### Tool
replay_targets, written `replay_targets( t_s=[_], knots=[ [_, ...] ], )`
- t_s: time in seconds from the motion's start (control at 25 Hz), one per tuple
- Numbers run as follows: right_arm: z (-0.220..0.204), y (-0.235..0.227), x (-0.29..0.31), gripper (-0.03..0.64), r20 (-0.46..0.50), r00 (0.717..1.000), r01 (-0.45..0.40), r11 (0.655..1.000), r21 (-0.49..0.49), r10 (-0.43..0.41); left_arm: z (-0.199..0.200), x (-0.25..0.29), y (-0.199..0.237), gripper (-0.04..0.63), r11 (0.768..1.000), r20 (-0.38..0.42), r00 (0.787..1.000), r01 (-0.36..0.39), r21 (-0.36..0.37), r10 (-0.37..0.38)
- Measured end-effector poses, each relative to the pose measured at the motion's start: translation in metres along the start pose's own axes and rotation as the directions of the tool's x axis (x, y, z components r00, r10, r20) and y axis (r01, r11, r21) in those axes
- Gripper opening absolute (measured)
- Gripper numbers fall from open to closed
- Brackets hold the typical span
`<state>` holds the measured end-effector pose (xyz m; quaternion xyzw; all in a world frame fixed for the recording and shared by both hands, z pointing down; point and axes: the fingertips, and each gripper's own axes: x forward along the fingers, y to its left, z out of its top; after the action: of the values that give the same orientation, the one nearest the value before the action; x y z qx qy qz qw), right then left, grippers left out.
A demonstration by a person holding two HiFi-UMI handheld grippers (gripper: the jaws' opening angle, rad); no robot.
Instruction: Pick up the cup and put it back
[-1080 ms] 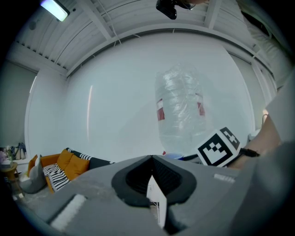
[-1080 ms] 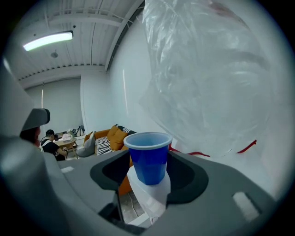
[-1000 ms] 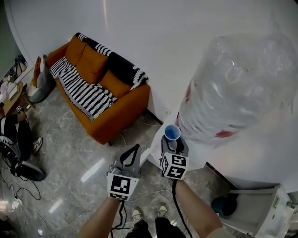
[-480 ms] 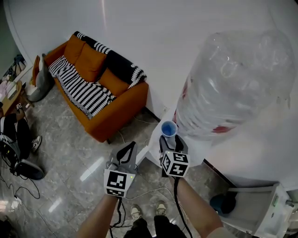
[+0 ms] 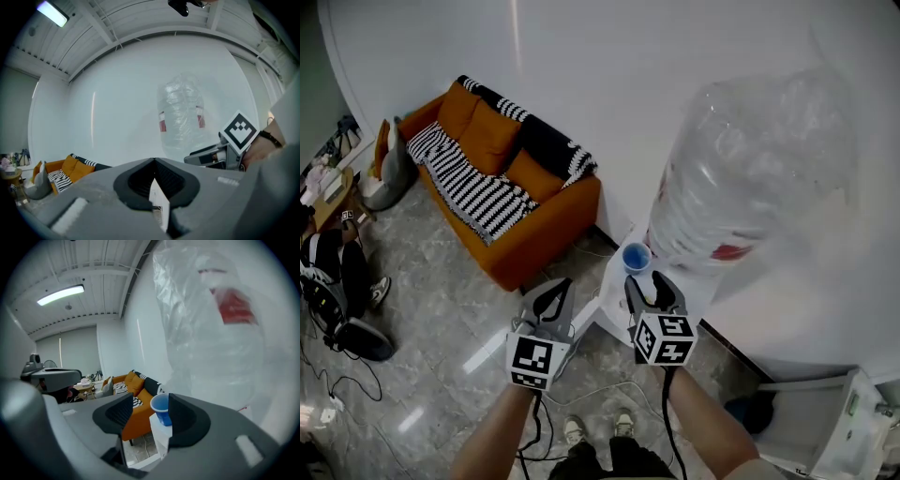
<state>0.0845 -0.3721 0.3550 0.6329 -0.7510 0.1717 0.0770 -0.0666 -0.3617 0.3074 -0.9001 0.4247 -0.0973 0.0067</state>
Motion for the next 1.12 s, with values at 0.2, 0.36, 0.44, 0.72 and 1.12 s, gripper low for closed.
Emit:
replay_targets(
  t_s=[0.2, 0.36, 0.44, 0.72, 1.12],
  knots=[
    [0.048, 0.026, -0.039, 0.206, 0.072, 0.993, -0.091, 0.993, -0.076, 0.096, 0.037, -0.022, 0.003, 0.002, 1.0, 0.032, 0.999, -0.021, -0.005, 0.021],
    [0.086, 0.04, -0.08, 0.19, 0.135, 0.978, -0.144, 0.984, -0.107, 0.158, 0.067, -0.046, 0.002, 0.002, 0.999, 0.065, 0.997, -0.025, -0.048, 0.028],
    [0.105, 0.048, -0.103, 0.189, 0.166, 0.969, -0.166, 0.979, -0.116, 0.184, 0.086, -0.061, 0.002, 0.002, 0.998, 0.093, 0.995, -0.029, -0.061, 0.034],
    [0.143, 0.072, -0.183, 0.153, 0.213, 0.939, -0.24, 0.958, -0.156, 0.269, 0.143, -0.121, -0.012, 0.002, 0.998, 0.174, 0.983, -0.055, -0.015, 0.057],
    [0.162, 0.093, -0.273, 0.076, 0.219, 0.927, -0.253, 0.94, -0.23, 0.303, 0.175, -0.187, -0.068, 0.002, 0.999, 0.257, 0.966, -0.036, 0.023, 0.029]
  ],
)
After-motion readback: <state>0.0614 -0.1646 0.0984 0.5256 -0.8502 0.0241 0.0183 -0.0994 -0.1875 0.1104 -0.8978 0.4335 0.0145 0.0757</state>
